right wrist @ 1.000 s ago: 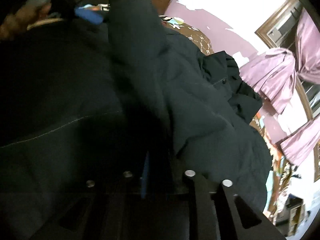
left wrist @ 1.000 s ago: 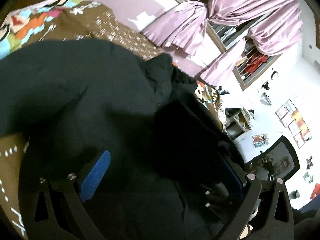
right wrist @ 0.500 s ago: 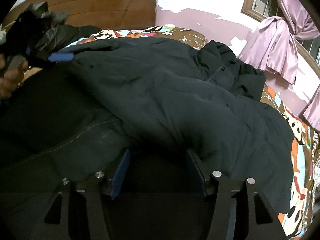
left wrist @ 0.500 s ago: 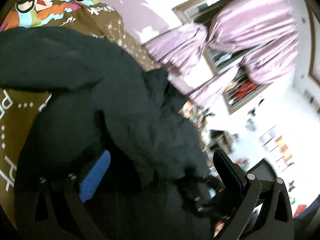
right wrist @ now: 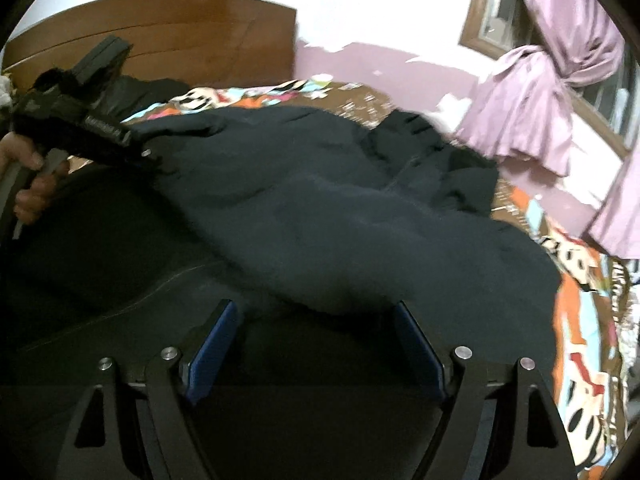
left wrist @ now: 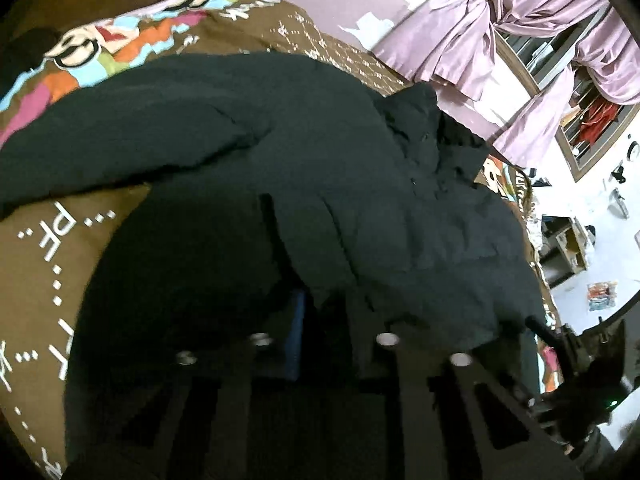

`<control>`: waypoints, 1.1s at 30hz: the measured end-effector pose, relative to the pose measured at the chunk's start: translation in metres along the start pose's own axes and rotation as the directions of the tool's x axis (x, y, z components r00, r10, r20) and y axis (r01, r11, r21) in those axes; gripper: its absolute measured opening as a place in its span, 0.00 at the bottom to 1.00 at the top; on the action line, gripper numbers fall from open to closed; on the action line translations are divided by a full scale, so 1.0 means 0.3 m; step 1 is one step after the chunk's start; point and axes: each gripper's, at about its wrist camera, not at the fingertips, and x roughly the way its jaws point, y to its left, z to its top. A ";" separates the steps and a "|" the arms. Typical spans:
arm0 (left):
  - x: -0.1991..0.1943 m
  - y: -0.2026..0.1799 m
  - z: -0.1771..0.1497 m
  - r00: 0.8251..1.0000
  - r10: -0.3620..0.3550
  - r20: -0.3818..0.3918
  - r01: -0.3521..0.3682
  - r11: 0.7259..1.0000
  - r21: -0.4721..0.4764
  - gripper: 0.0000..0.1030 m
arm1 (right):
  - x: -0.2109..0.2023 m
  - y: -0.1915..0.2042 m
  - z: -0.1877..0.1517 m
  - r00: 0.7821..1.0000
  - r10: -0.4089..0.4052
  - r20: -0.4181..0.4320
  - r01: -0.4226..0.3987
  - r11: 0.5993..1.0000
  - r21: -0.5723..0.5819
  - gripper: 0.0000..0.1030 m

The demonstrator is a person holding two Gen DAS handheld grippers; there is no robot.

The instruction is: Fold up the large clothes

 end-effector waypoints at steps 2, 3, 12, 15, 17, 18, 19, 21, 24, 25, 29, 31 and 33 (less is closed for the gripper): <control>-0.025 -0.010 -0.008 0.999 -0.028 0.041 0.027 1.000 0.015 0.04 | -0.014 -0.031 0.011 0.999 -0.038 0.023 0.037 0.998 0.045 0.77; -0.033 -0.022 -0.004 0.998 -0.026 0.062 0.024 0.999 0.036 0.04 | -0.016 -0.046 0.019 0.998 -0.062 0.029 0.060 0.996 0.067 0.77; -0.014 -0.185 0.054 0.966 0.112 0.231 -0.192 0.912 0.363 0.03 | 0.201 -0.146 0.139 0.978 -0.129 -0.163 0.165 0.958 0.234 0.86; 0.120 -0.114 0.058 0.978 0.180 0.109 -0.208 0.914 0.350 0.03 | 0.314 -0.184 0.109 0.968 -0.079 -0.237 0.149 0.944 0.295 0.91; 0.161 -0.054 0.051 0.979 0.192 0.069 -0.204 0.931 0.302 0.04 | 0.386 -0.184 0.082 0.951 -0.056 -0.303 0.146 0.948 0.283 1.00; 0.169 -0.022 0.050 0.984 0.171 0.049 -0.178 0.948 0.266 0.05 | 0.391 -0.181 0.078 0.949 -0.061 -0.308 0.150 0.950 0.274 1.00; 0.171 0.000 0.049 0.988 0.151 0.040 -0.156 0.958 0.239 0.05 | 0.395 -0.175 0.073 0.948 -0.072 -0.309 0.158 0.952 0.264 1.00; 0.169 0.021 0.040 0.990 0.133 0.035 -0.138 0.965 0.223 0.06 | 0.393 -0.157 0.061 0.947 -0.102 -0.305 0.180 0.954 0.240 1.00; 0.156 0.030 0.029 0.992 0.121 0.041 -0.127 0.968 0.217 0.09 | 0.386 -0.140 0.048 0.946 -0.134 -0.295 0.203 0.954 0.219 1.00; 0.145 0.028 0.028 0.994 0.106 0.039 -0.111 0.972 0.206 0.09 | 0.380 -0.137 0.045 0.946 -0.141 -0.292 0.208 0.954 0.214 1.00; 0.065 0.056 0.043 0.997 0.048 0.052 -0.055 0.989 0.135 0.23 | 0.377 -0.145 0.044 0.950 -0.146 -0.275 0.208 0.955 0.213 1.00; 0.018 0.082 0.037 0.998 -0.003 0.060 -0.002 0.996 0.088 0.37 | 0.370 -0.137 0.042 0.951 -0.160 -0.263 0.217 0.954 0.205 1.00; -0.037 0.096 0.038 0.997 -0.037 0.070 0.033 0.998 0.060 0.52 | 0.371 -0.131 0.048 0.949 -0.173 -0.262 0.227 0.954 0.194 1.00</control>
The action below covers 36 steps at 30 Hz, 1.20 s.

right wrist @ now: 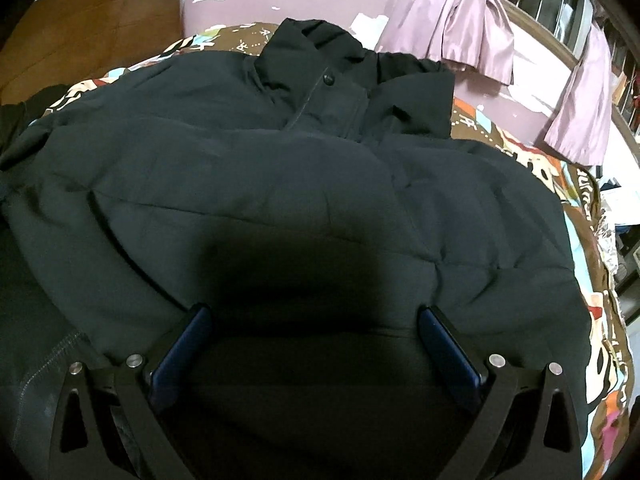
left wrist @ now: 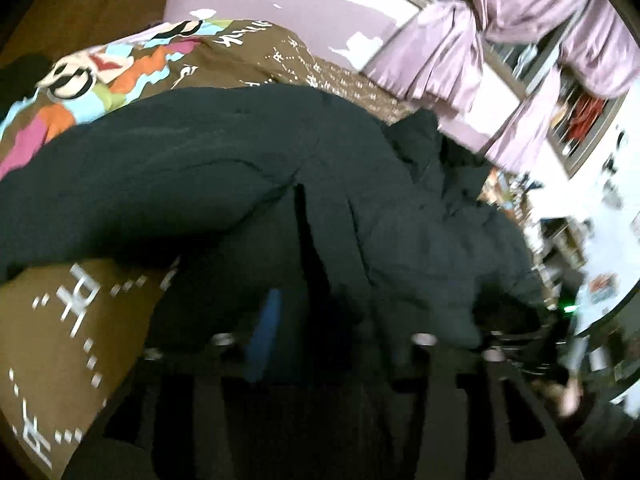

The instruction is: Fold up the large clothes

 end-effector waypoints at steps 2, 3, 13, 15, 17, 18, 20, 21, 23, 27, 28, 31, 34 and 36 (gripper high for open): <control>-0.068 0.023 -0.007 1.000 0.010 0.024 -0.010 1.000 -0.006 0.64 | -0.030 0.015 0.007 0.999 -0.043 0.015 0.043 0.999 -0.001 1.00; -0.104 0.042 -0.009 0.999 0.023 0.036 -0.023 1.000 -0.007 0.65 | -0.047 0.032 0.016 0.998 -0.053 0.028 0.054 0.999 -0.011 1.00; -0.319 0.428 -0.047 0.968 0.239 0.083 -0.200 0.924 -0.326 0.68 | -0.136 0.329 0.214 0.982 0.151 0.115 -0.135 0.981 -0.136 1.00; -0.368 0.521 -0.063 0.926 0.356 0.126 -0.277 0.867 -0.414 0.68 | -0.125 0.355 0.251 0.979 0.174 0.110 -0.162 0.980 -0.112 1.00; -0.396 0.607 -0.073 0.898 0.419 0.135 -0.299 0.805 -0.512 0.68 | -0.108 0.372 0.301 0.974 0.202 0.105 -0.196 0.979 -0.062 1.00; -0.407 0.648 -0.078 0.894 0.426 0.139 -0.282 0.777 -0.562 0.68 | -0.103 0.376 0.325 0.971 0.212 0.109 -0.210 0.977 -0.032 1.00; -0.420 0.722 -0.092 0.896 0.420 0.145 -0.235 0.725 -0.647 0.68 | -0.083 0.376 0.367 0.967 0.227 0.120 -0.232 0.972 0.030 1.00; -0.421 0.763 -0.105 0.902 0.405 0.149 -0.195 0.690 -0.697 0.68 | -0.067 0.382 0.387 0.964 0.234 0.128 -0.243 0.968 0.059 1.00; -0.423 0.828 -0.126 0.910 0.382 0.164 -0.131 0.637 -0.760 0.68 | -0.050 0.401 0.401 0.964 0.230 0.135 -0.242 0.967 0.078 1.00; -0.433 0.881 -0.125 0.907 0.374 0.195 -0.090 0.624 -0.776 0.68 | 0.019 0.460 0.415 0.975 0.191 0.113 -0.200 0.977 0.078 1.00; -0.437 0.891 -0.116 0.906 0.373 0.200 -0.088 0.629 -0.772 0.67 | 0.035 0.472 0.412 0.979 0.179 0.100 -0.187 0.980 0.071 1.00; -0.441 0.897 -0.097 0.899 0.373 0.229 -0.080 0.656 -0.751 0.63 | 0.082 0.507 0.390 0.986 0.158 0.060 -0.161 0.986 0.041 1.00; -0.420 0.861 -0.086 0.894 0.392 0.217 -0.131 0.691 -0.711 0.49 | 0.109 0.512 0.366 0.986 0.160 0.053 -0.162 0.986 0.044 1.00; -0.411 0.843 -0.082 0.890 0.405 0.209 -0.164 0.713 -0.681 0.32 | 0.117 0.510 0.356 0.984 0.169 0.054 -0.172 0.984 0.053 1.00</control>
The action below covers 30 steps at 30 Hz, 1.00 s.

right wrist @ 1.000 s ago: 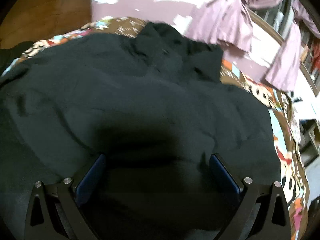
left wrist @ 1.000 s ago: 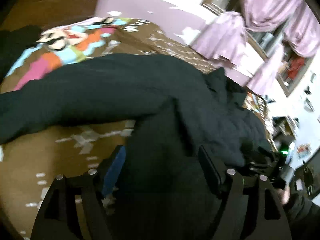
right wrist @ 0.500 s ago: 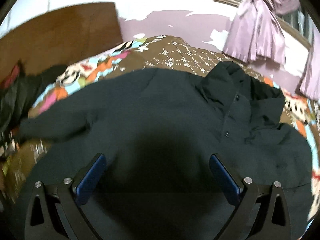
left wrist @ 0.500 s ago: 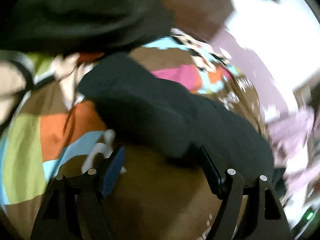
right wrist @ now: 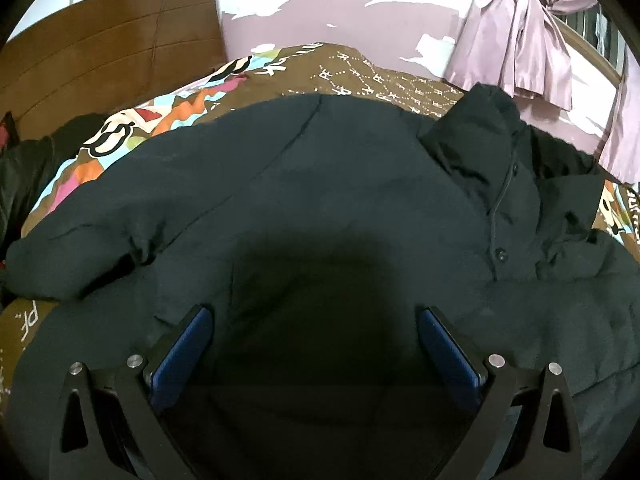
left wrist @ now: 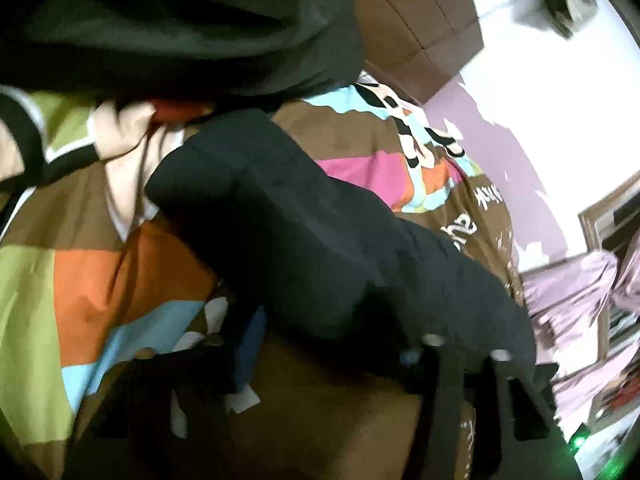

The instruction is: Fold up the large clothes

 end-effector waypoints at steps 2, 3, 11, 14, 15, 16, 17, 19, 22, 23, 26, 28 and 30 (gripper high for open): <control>-0.001 -0.014 -0.009 1.000 -0.002 0.022 0.001 0.999 0.034 0.09 | -0.005 -0.004 0.001 1.000 0.004 0.002 -0.004 1.000 0.008 1.00; -0.014 -0.021 -0.011 0.999 -0.005 0.048 0.002 0.999 0.047 0.07 | -0.015 -0.006 0.003 1.000 0.002 0.001 -0.002 1.000 0.013 1.00; -0.186 -0.200 -0.061 0.955 -0.056 0.291 -0.033 0.956 0.290 0.03 | -0.166 -0.049 -0.005 0.996 0.072 0.045 -0.075 0.996 0.054 1.00; -0.310 -0.367 -0.132 0.919 -0.183 0.350 -0.019 0.866 0.501 0.03 | -0.239 -0.087 -0.002 0.994 0.082 0.074 -0.088 0.994 0.071 1.00; -0.347 -0.415 -0.157 0.908 -0.235 0.348 0.004 0.833 0.553 0.03 | -0.260 -0.104 -0.001 0.993 0.081 0.085 -0.088 0.993 0.082 1.00; -0.367 -0.450 -0.175 0.901 -0.269 0.340 0.020 0.809 0.587 0.03 | -0.284 -0.126 0.000 0.992 0.080 0.093 -0.089 0.991 0.099 1.00; -0.406 -0.503 -0.207 0.892 -0.325 0.314 0.056 0.769 0.637 0.02 | -0.308 -0.153 0.000 0.991 0.083 0.103 -0.095 0.988 0.121 1.00; -0.442 -0.570 -0.250 0.882 -0.394 0.260 0.116 0.714 0.690 0.02 | -0.348 -0.206 -0.003 0.988 0.092 0.123 -0.111 0.981 0.159 1.00; -0.475 -0.676 -0.322 0.875 -0.463 0.140 0.206 0.619 0.758 0.02 | -0.396 -0.283 -0.015 0.984 0.092 0.152 -0.121 0.973 0.199 1.00; -0.477 -0.716 -0.353 0.876 -0.475 0.087 0.238 0.582 0.777 0.02 | -0.407 -0.307 -0.022 0.983 0.090 0.159 -0.123 0.970 0.208 1.00; -0.472 -0.795 -0.420 0.874 -0.487 0.007 0.284 0.520 0.805 0.02 | -0.435 -0.390 -0.049 0.981 0.073 0.177 -0.118 0.960 0.255 1.00; -0.461 -0.849 -0.479 0.870 -0.490 -0.051 0.319 0.480 0.817 0.02 | -0.449 -0.447 -0.072 0.980 0.076 0.186 -0.128 0.949 0.288 1.00; -0.443 -0.902 -0.533 0.867 -0.484 -0.115 0.354 0.436 0.828 0.02 | -0.460 -0.495 -0.090 0.977 0.080 0.197 -0.141 0.939 0.315 1.00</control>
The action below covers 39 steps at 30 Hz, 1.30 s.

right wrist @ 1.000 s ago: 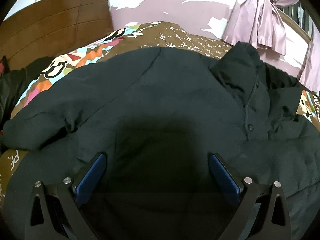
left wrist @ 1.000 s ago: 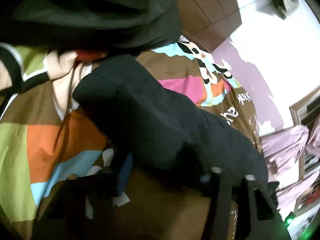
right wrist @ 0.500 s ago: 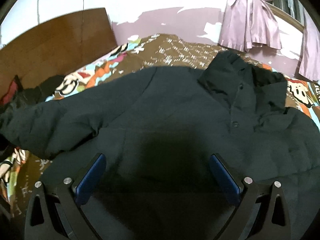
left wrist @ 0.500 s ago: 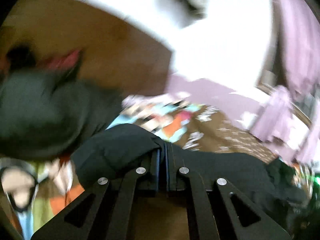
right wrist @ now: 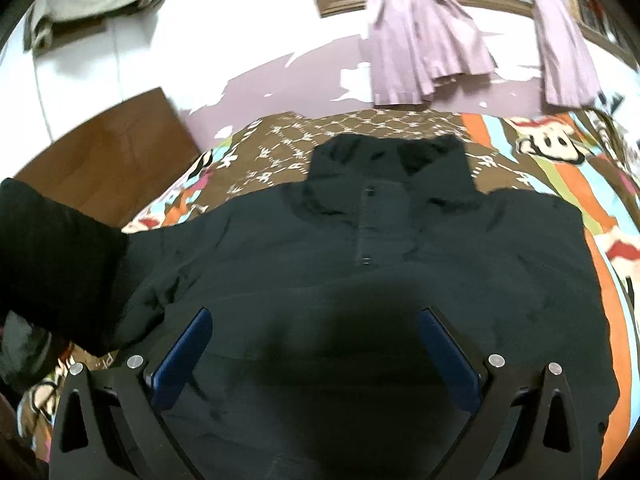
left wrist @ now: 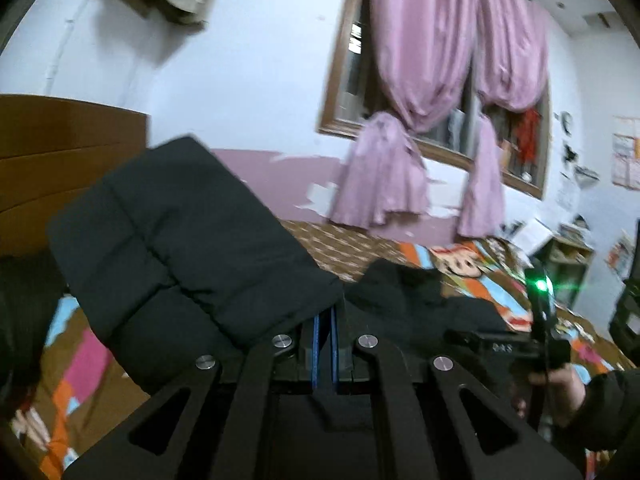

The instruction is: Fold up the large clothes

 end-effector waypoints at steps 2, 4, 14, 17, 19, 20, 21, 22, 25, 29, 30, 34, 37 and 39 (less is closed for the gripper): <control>0.047 -0.076 0.000 0.998 -0.037 -0.054 0.040 0.998 0.041 0.02 | -0.017 -0.053 -0.002 1.000 0.002 0.006 -0.002 1.000 0.029 1.00; 0.089 -0.146 0.005 0.993 -0.061 -0.103 0.070 0.994 0.081 0.02 | -0.030 -0.097 -0.004 1.000 0.016 0.009 -0.016 0.998 0.055 1.00; 0.352 -0.439 -0.177 0.931 -0.086 -0.354 0.174 0.959 0.225 0.02 | -0.068 -0.319 -0.032 0.999 0.050 0.010 -0.051 0.977 0.205 1.00; 0.424 -0.486 -0.226 0.905 -0.099 -0.414 0.202 0.956 0.214 0.02 | -0.076 -0.368 -0.058 0.999 0.054 0.004 -0.054 0.971 0.234 1.00; 0.468 -0.524 -0.256 0.885 -0.109 -0.453 0.228 0.949 0.216 0.02 | -0.082 -0.400 -0.070 0.997 0.070 0.009 -0.070 0.962 0.262 1.00; 0.481 -0.538 -0.267 0.876 -0.114 -0.469 0.241 0.946 0.219 0.02 | -0.083 -0.415 -0.073 0.997 0.080 0.013 -0.080 0.958 0.277 1.00; 0.489 -0.548 -0.272 0.869 -0.120 -0.480 0.250 0.943 0.218 0.02 | -0.089 -0.432 -0.079 0.996 0.091 0.022 -0.094 0.950 0.298 1.00; 0.495 -0.559 -0.282 0.862 -0.124 -0.491 0.259 0.941 0.217 0.02 | -0.095 -0.441 -0.082 0.995 0.091 0.032 -0.096 0.947 0.307 1.00; 0.517 -0.571 -0.307 0.843 -0.118 -0.525 0.262 0.942 0.209 0.03 | -0.126 -0.458 -0.093 0.995 0.070 0.075 -0.091 0.944 0.318 1.00; 0.497 -0.539 -0.326 0.826 -0.133 -0.548 0.270 0.946 0.177 0.17 | -0.152 -0.471 -0.110 0.977 0.178 0.115 -0.208 0.913 0.352 1.00; 0.488 -0.523 -0.327 0.815 -0.160 -0.557 0.286 0.947 0.148 0.25 | -0.155 -0.470 -0.110 0.967 0.222 0.122 -0.252 0.899 0.359 1.00; 0.461 -0.484 -0.316 0.800 -0.254 -0.543 0.333 0.942 0.049 0.61 | -0.158 -0.462 -0.119 0.916 0.370 0.153 -0.400 0.827 0.395 1.00; 0.439 -0.464 -0.296 0.815 -0.236 -0.529 0.314 0.947 0.061 0.61 | -0.161 -0.463 -0.130 0.890 0.421 0.175 -0.455 0.787 0.417 1.00; 0.420 -0.443 -0.279 0.832 -0.225 -0.508 0.293 0.954 0.056 0.61 | -0.153 -0.470 -0.141 0.880 0.444 0.170 -0.471 0.765 0.439 1.00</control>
